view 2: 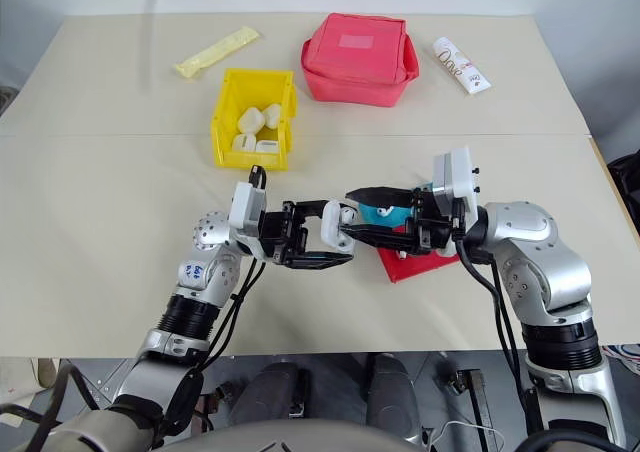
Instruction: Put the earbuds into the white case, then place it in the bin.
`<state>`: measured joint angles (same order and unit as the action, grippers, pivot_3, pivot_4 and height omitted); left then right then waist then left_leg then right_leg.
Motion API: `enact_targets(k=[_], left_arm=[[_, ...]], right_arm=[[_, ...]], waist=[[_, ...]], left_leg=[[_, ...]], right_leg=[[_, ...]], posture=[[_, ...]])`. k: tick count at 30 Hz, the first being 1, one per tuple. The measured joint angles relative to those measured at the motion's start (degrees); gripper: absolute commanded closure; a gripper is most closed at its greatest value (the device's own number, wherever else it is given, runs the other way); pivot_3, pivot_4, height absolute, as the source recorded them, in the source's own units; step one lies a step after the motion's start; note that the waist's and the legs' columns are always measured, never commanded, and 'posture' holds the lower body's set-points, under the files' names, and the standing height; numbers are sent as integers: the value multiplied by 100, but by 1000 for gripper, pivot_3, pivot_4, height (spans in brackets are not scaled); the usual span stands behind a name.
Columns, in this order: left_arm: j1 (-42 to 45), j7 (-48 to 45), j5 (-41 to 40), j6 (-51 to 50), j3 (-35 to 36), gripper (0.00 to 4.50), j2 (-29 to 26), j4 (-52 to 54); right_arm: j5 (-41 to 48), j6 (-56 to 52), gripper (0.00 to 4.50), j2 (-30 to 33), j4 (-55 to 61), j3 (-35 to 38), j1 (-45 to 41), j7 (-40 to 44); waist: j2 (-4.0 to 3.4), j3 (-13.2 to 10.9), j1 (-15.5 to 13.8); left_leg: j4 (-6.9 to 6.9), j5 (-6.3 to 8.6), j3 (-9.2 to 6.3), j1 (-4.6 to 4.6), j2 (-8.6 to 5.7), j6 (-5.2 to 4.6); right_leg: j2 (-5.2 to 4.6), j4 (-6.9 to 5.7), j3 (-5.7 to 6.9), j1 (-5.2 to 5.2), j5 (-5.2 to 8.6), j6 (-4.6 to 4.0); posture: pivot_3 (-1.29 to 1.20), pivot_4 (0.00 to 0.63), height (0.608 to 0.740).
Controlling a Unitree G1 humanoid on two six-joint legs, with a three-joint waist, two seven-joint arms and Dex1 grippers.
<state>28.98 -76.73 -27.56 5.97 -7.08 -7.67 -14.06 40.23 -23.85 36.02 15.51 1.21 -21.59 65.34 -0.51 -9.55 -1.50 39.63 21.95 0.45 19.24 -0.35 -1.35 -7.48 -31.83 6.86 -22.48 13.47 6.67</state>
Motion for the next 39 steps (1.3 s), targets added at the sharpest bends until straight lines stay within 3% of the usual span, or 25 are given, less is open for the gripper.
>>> enact_targets(k=[3, 9, 15, 22, 31, 35, 39], left_arm=[[17, -23, 0, 33, 2, 1706, 3, -47], [163, -38, 0, 98, 62, 1706, -17, -269], [225, -25, 6, 229, 298, 1706, -160, -570], [277, 40, 43, 327, 500, 1706, -357, -745], [69, 125, 37, 332, 853, 1706, -750, -745], [24, 178, 38, 332, 903, 1706, -833, -725], [-1, 275, 38, 335, 943, 1706, -869, -685]], right_arm=[[-6, -80, 15, 135, 31, 2, -28, -44], [22, -282, 15, 362, 236, 227, -21, -241], [198, -632, 15, 1016, 626, 1060, 628, -391], [-29, -747, 15, 1579, 725, 2601, 2519, -424], [-257, -778, 15, 1531, 1005, 4410, 4603, -137], [-256, -819, 15, 1531, 1030, 4450, 4635, -208], [-315, -892, 15, 2062, 889, 3802, 3737, -276]], waist=[[0, 0, -3], [0, 0, -9], [2, -1, -18], [2, -2, -116], [1, -1, -157], [1, -1, -142], [0, -1, -94]], left_leg=[[0, 0, -1, 1, 0, 0], [0, 1, -1, 2, -1, -1], [-1, 3, -2, 6, 1, -2], [-1, 6, 4, 5, 0, -7], [-4, 17, 11, -2, 5, -8], [-6, 18, 12, -3, 7, -7], [-7, 19, 16, -5, 7, -6]], right_leg=[[-1, 1, 0, 0, 0, 0], [-1, 4, 1, 0, 0, 0], [-4, 10, 1, 1, 0, 0], [-1, 16, 0, 3, -2, 4], [-6, 30, -47, 0, -1, 2], [-8, 31, -59, -1, 0, 0], [-9, 29, -65, -5, 2, -3]], posture=[[0, 150, 740], [0, 150, 740], [0, 150, 740], [0, 150, 740], [0, 150, 740], [0, 150, 740], [0, 150, 740]])
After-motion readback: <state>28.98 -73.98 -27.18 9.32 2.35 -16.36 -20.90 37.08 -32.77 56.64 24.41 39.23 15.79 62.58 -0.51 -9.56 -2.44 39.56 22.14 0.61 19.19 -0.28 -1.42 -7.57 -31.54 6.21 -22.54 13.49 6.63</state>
